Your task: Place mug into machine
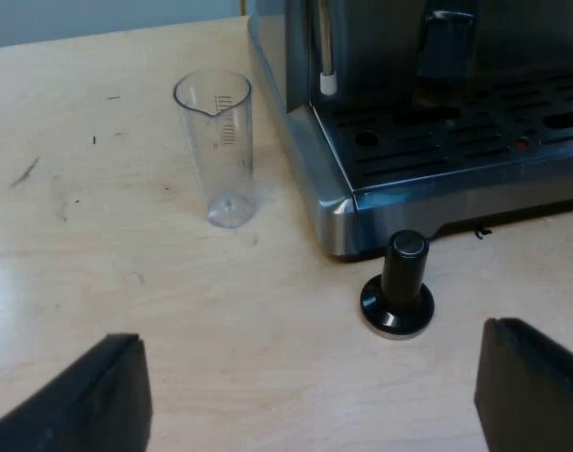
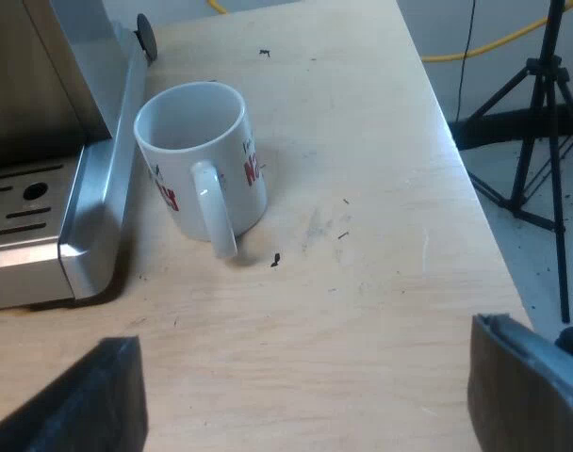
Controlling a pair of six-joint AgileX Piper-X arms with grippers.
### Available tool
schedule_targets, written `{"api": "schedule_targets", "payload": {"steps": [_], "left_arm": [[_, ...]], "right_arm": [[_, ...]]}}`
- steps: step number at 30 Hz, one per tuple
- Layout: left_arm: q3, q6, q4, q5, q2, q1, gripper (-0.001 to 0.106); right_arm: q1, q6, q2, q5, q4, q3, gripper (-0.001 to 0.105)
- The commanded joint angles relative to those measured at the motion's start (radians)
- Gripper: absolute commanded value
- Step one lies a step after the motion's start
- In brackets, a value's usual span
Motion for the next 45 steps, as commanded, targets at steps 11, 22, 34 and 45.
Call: {"api": "schedule_targets", "payload": {"steps": [11, 22, 34, 45], "left_arm": [[-0.114, -0.011, -0.094, 0.109, 0.110, -0.010, 0.071], [-0.230, -0.012, -0.208, 0.136, 0.378, -0.234, 0.071], [-0.314, -0.007, -0.331, 0.165, 0.654, -0.459, 0.071], [-0.315, -0.039, -0.446, 0.160, 0.832, -0.559, 0.071]], "right_arm": [[-0.003, 0.023, 0.106, -0.030, -0.012, -0.092, 0.071], [0.083, 0.038, 0.314, -0.119, -0.009, -0.247, 0.071], [0.207, 0.074, 0.562, -0.103, -0.018, -0.332, 0.071], [0.314, 0.135, 0.715, 0.053, -0.110, -0.332, 0.071]]}}
